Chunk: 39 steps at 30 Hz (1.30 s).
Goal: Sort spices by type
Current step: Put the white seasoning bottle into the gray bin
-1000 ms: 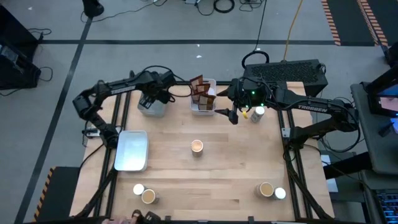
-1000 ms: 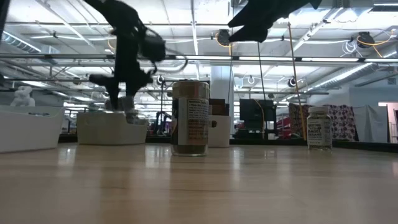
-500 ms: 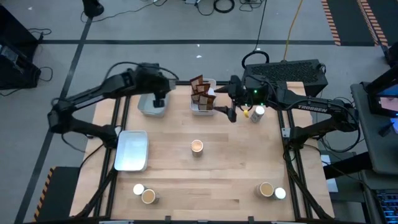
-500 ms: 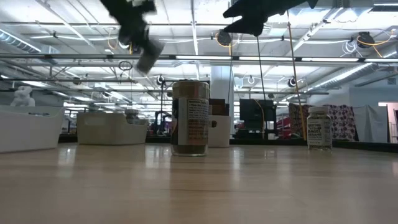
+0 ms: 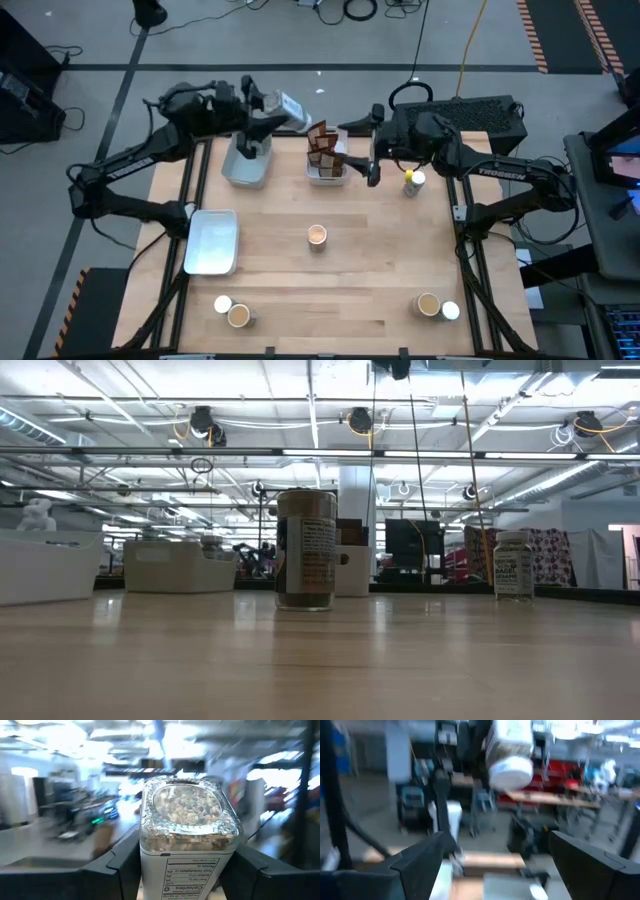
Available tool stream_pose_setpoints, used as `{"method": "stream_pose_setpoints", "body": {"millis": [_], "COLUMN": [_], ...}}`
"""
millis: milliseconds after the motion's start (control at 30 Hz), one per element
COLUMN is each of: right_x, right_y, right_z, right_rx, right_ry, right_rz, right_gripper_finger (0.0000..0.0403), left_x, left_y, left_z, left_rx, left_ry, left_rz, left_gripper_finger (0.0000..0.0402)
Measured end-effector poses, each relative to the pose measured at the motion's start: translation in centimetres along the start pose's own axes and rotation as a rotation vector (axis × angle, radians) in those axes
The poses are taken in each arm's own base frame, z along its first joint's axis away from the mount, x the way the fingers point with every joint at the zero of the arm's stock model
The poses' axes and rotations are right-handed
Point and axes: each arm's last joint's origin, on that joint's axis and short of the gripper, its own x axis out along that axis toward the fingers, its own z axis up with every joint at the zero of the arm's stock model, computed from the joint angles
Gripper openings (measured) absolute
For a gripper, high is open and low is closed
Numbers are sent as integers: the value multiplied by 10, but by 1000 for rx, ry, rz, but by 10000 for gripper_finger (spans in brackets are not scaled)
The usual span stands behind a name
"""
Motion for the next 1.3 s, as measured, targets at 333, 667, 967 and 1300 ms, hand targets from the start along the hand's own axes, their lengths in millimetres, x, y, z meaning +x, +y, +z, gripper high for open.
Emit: {"method": "stream_pose_setpoints", "body": {"millis": [333, 667, 967, 1300], "right_x": [12, 13, 13, 13], "right_y": [2, 12, 10, 10], "right_z": [7, 9, 10, 10], "right_rx": [113, 89, 82, 81], "right_ry": [-182, -206, -216, -219], "right_rz": [112, 150, 80, 77], "right_gripper_finger": [341, 341, 341, 318], "left_x": [47, 65, 73, 75], "left_y": [-17, -13, -10, -9], "left_z": [-25, -42, -54, -57], "left_rx": [-55, -33, -74, -79], "left_ry": [-151, -221, -207, -206], "left_rz": [-192, -205, -164, -150], "left_gripper_finger": [208, 208, 208, 208]}}
